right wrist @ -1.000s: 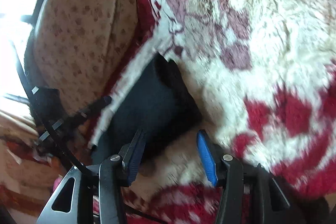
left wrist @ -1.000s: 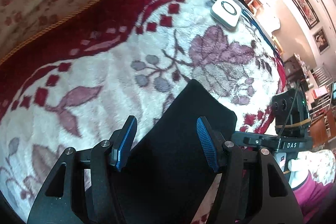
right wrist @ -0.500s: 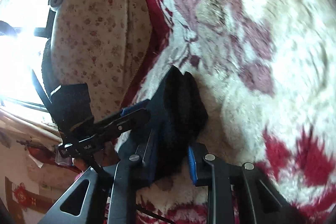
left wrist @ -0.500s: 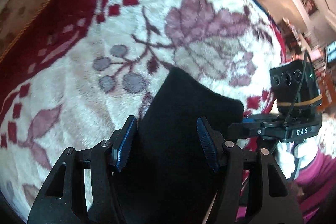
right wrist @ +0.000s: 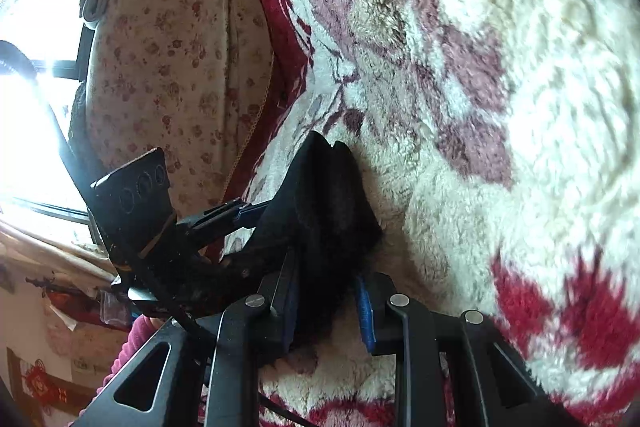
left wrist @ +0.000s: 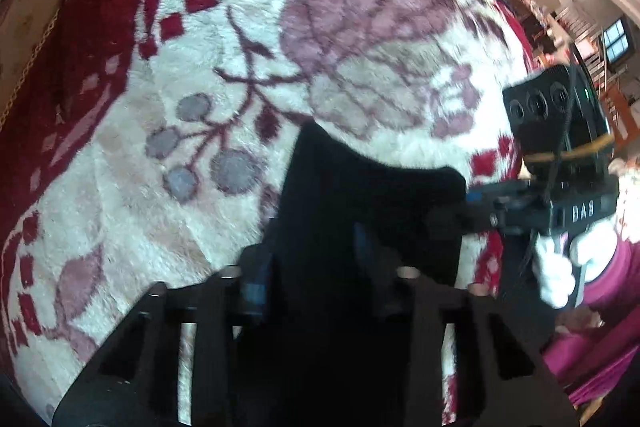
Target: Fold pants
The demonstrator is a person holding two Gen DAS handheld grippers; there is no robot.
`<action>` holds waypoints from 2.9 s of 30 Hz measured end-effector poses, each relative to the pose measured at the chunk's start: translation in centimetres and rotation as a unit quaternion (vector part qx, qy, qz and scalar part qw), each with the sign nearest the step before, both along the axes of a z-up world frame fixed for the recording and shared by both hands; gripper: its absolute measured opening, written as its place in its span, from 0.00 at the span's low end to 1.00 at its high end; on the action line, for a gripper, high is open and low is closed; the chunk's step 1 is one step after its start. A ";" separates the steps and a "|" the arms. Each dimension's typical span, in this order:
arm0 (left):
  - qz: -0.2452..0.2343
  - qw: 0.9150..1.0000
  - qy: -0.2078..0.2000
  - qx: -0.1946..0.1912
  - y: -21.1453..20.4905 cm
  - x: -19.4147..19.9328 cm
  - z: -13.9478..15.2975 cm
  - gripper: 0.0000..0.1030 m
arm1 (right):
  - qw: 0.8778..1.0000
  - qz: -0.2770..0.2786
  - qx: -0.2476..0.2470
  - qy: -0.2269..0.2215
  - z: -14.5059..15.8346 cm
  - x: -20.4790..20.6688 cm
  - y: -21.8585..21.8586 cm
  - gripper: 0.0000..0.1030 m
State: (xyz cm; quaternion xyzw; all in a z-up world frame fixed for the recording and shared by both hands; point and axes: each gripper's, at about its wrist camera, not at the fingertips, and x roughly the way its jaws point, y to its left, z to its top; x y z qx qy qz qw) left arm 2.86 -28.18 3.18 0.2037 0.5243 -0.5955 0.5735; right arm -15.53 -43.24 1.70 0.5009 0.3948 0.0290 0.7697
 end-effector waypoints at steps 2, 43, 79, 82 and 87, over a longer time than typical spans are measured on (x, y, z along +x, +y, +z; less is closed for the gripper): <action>0.003 1.000 0.006 -0.008 0.1 0.0 -0.2 0.21 | 1.000 0.004 0.008 -0.020 0.2 0.1 0.0 0.23; 0.279 0.952 -0.009 -0.126 29.9 -0.4 7.0 0.13 | 0.952 0.268 0.072 -0.132 6.4 7.2 23.6 0.13; 0.379 0.912 -0.021 -0.153 33.8 -7.6 7.1 0.13 | 0.946 0.242 -0.202 -0.070 6.0 10.1 23.5 0.34; 0.394 0.909 -0.027 -0.135 32.8 -7.8 6.0 0.13 | 0.935 0.245 -0.246 -0.073 5.6 11.0 24.6 0.34; 0.446 0.892 -0.061 -0.051 32.6 -7.3 2.6 0.13 | 0.912 0.262 -0.306 -0.069 4.3 11.5 26.3 0.34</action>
